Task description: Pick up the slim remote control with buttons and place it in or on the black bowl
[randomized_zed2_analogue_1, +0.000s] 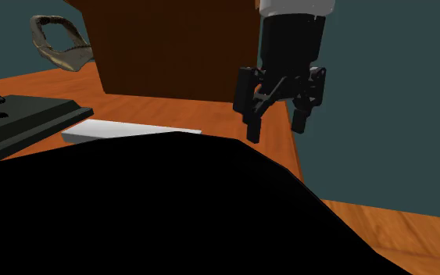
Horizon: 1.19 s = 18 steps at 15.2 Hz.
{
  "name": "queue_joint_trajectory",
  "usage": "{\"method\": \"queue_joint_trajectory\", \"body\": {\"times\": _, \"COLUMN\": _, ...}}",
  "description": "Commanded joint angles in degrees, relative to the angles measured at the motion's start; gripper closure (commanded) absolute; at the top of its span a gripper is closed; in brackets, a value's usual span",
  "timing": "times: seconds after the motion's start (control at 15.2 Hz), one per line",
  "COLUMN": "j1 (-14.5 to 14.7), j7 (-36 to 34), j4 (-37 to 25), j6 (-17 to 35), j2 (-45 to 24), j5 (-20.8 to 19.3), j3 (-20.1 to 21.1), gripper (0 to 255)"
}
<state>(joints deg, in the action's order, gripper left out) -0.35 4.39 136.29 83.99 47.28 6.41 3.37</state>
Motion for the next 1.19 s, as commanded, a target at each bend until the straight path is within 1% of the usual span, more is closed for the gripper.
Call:
{"method": "queue_joint_trajectory", "body": {"times": 0.0, "j1": 0.0, "j7": 0.0, "j4": 0.0, "j6": 0.0, "j2": 0.0, "j5": 0.0, "j3": 0.0, "gripper": 0}}
{"method": "queue_joint_trajectory", "body": {"times": 0.59, "j1": 7.4, "j7": 6.2, "j4": -11.5, "j6": 4.5, "j2": -13.2, "j5": 2.0, "j3": 6.9, "gripper": 0}}
{"method": "queue_joint_trajectory", "body": {"times": 1.12, "j1": 12.8, "j7": 11.0, "j4": -22.7, "j6": 6.1, "j2": -23.5, "j5": 1.6, "j3": 13.5, "gripper": 0}}
